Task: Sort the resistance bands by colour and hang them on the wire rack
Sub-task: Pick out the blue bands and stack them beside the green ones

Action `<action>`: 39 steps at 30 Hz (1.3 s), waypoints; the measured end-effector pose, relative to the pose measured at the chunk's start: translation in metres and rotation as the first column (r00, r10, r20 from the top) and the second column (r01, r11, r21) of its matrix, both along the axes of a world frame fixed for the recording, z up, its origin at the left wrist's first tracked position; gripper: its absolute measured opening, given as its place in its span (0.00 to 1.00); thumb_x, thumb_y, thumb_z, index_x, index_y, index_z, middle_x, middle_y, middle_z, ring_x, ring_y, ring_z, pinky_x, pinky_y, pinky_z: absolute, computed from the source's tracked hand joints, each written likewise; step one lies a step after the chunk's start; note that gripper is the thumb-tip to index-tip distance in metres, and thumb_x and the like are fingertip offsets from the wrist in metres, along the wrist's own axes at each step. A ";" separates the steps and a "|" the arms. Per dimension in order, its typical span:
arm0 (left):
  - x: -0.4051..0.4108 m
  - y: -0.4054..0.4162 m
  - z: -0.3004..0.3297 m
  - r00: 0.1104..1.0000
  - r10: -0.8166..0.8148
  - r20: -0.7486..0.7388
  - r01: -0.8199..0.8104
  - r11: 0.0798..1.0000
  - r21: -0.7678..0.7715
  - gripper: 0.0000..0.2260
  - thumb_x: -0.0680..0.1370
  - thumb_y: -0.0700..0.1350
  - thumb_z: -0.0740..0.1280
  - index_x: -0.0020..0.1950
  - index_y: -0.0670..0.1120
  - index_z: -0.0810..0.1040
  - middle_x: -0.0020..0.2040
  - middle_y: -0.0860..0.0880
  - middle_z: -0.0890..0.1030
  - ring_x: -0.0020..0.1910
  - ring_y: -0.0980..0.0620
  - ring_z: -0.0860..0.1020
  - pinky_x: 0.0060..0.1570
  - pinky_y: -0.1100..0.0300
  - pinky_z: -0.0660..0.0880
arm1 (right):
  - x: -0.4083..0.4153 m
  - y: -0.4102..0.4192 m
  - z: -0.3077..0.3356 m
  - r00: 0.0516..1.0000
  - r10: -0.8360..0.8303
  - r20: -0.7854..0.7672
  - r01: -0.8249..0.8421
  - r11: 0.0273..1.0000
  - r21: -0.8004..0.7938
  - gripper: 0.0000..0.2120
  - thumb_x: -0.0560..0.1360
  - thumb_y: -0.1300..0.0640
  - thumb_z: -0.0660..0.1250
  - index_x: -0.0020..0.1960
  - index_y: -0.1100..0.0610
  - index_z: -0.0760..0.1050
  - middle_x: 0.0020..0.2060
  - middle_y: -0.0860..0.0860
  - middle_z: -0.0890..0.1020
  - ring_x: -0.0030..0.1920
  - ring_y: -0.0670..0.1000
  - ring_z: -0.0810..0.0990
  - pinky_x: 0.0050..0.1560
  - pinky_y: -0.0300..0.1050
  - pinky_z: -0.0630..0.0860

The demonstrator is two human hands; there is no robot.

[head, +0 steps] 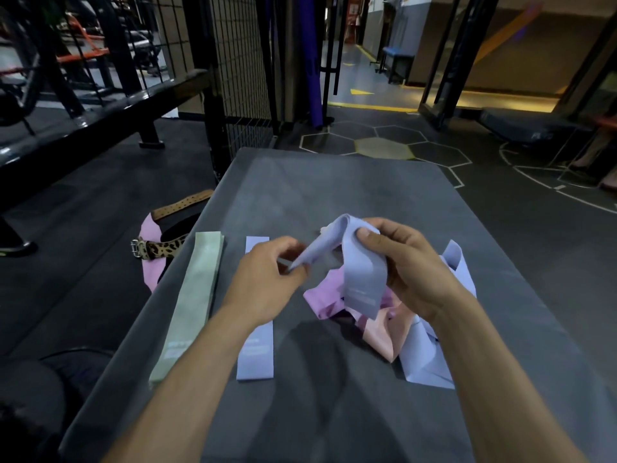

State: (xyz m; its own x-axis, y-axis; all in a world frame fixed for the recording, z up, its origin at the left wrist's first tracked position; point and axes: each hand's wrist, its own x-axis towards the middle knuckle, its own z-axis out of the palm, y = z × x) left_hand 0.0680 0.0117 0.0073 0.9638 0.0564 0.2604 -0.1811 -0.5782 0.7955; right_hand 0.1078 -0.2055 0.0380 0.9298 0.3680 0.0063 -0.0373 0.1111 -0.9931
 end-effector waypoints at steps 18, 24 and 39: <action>-0.010 -0.001 0.022 0.978 -0.185 0.093 0.205 0.918 -0.338 0.20 0.78 0.26 0.62 0.52 0.50 0.83 0.51 0.58 0.86 0.53 0.59 0.82 0.50 0.69 0.76 | -0.021 0.001 0.004 0.921 0.321 -0.222 -0.390 0.785 -0.481 0.12 0.81 0.53 0.66 0.62 0.42 0.76 0.52 0.51 0.81 0.52 0.51 0.83 0.60 0.53 0.78; -0.011 -0.003 0.024 0.968 -0.232 0.092 0.250 0.911 -0.329 0.22 0.76 0.23 0.59 0.52 0.47 0.84 0.49 0.57 0.86 0.52 0.58 0.83 0.48 0.67 0.77 | -0.012 0.009 -0.001 0.987 0.163 0.011 -0.152 0.944 -0.294 0.12 0.79 0.53 0.68 0.63 0.52 0.79 0.60 0.52 0.82 0.62 0.51 0.80 0.66 0.56 0.76; -0.014 -0.007 0.020 0.928 -0.366 -0.068 0.275 0.796 -0.539 0.23 0.73 0.33 0.59 0.67 0.45 0.74 0.62 0.45 0.82 0.63 0.45 0.79 0.65 0.46 0.74 | -0.021 0.034 0.018 0.935 -0.132 0.328 0.084 0.984 0.158 0.04 0.74 0.62 0.73 0.45 0.55 0.79 0.39 0.50 0.80 0.42 0.50 0.77 0.44 0.47 0.73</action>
